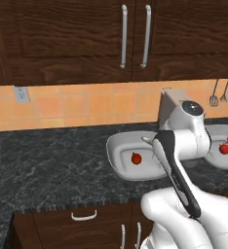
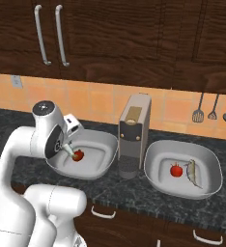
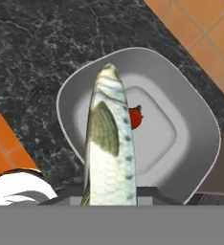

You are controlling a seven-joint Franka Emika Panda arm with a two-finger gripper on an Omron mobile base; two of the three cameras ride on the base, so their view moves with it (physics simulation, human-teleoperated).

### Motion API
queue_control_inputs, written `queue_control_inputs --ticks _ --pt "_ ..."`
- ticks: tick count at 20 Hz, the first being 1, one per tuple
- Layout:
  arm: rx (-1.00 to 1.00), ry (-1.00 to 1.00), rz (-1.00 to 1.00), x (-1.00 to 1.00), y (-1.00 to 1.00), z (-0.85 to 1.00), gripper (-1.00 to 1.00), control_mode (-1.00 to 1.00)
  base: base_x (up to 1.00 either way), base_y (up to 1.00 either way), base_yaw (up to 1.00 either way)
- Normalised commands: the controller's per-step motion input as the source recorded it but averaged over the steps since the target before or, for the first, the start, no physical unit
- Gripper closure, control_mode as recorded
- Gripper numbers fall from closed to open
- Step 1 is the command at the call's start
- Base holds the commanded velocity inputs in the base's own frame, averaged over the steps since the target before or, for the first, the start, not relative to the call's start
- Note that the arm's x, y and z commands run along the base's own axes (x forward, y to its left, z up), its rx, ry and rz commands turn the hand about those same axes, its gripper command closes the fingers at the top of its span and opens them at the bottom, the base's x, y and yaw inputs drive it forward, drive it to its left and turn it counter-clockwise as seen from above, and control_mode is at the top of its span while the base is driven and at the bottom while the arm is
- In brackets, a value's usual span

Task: Place one tomato and one fish in each tupperware on the nearby counter, to pack two identical lunches.

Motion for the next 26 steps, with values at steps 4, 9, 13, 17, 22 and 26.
queue_control_inputs --ticks 4,9,13,17,22,26 --pt "0.0 0.0 0.0 0.68 -0.03 -0.37 1.0 -1.0 0.0 0.0 0.0" --pt "0.0 0.0 -0.02 0.59 -0.04 -0.41 1.0 -1.0 0.0 0.0 0.0" --pt "0.0 0.07 -0.21 0.28 -0.02 -0.13 1.0 -1.0 0.0 0.0 0.0" --pt "0.0 0.1 -0.2 0.19 -0.19 -0.05 1.0 -1.0 0.0 0.0 0.0" --pt "0.0 0.04 -0.1 0.29 -0.41 -0.24 1.0 -1.0 0.0 0.0 0.0" --pt "0.01 0.0 0.0 0.12 -0.04 -0.66 1.0 -1.0 0.0 0.0 0.0"
